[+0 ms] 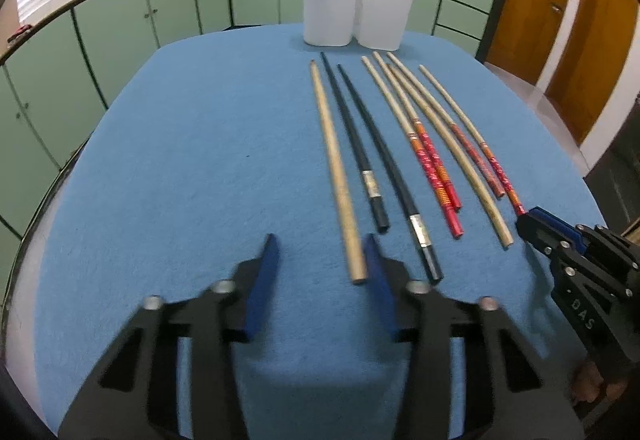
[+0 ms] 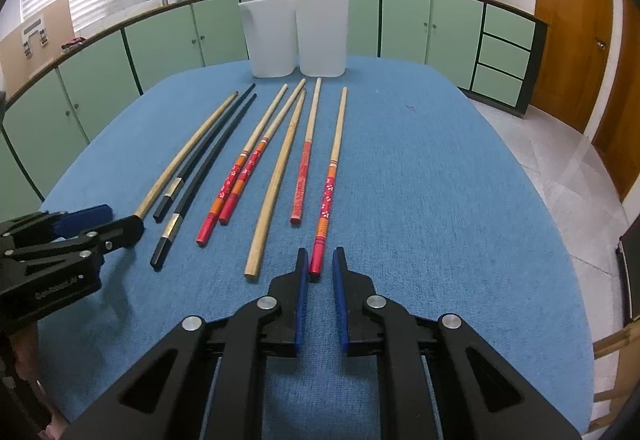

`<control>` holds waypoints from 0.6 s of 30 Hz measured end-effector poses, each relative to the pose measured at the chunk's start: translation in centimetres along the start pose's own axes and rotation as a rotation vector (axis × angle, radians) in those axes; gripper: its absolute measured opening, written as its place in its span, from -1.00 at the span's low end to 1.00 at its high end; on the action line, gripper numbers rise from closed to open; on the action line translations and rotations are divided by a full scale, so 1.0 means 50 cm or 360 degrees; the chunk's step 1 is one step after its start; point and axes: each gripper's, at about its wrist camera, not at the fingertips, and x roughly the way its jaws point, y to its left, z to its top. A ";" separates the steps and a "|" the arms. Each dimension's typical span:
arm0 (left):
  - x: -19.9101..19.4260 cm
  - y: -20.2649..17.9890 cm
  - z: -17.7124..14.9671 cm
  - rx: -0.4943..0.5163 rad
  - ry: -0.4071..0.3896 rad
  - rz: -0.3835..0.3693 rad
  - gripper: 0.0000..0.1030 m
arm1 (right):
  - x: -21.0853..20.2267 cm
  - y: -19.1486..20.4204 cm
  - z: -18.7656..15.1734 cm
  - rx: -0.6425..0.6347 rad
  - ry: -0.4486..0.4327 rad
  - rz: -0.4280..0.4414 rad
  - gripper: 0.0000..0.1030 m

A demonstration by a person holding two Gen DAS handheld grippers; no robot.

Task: Organize utensils
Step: 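Grasp a wooden chopstick with the left tool while the right tool grasps a red chopstick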

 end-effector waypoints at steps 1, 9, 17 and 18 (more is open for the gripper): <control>0.000 -0.001 0.000 0.0005 -0.0001 -0.0006 -0.51 | 0.000 -0.001 0.000 0.0004 -0.0001 0.0001 -0.77; 0.001 -0.013 0.003 0.0018 -0.0016 -0.0013 -0.87 | 0.003 -0.005 0.004 0.0034 0.0002 0.0001 -0.88; -0.030 -0.011 0.011 0.0052 -0.0088 0.0032 -0.88 | -0.014 -0.011 0.016 0.0023 -0.0006 -0.0012 -0.89; -0.038 -0.010 0.015 0.0061 -0.0101 0.0036 -0.88 | -0.020 -0.012 0.020 0.0017 -0.0017 -0.0016 -0.89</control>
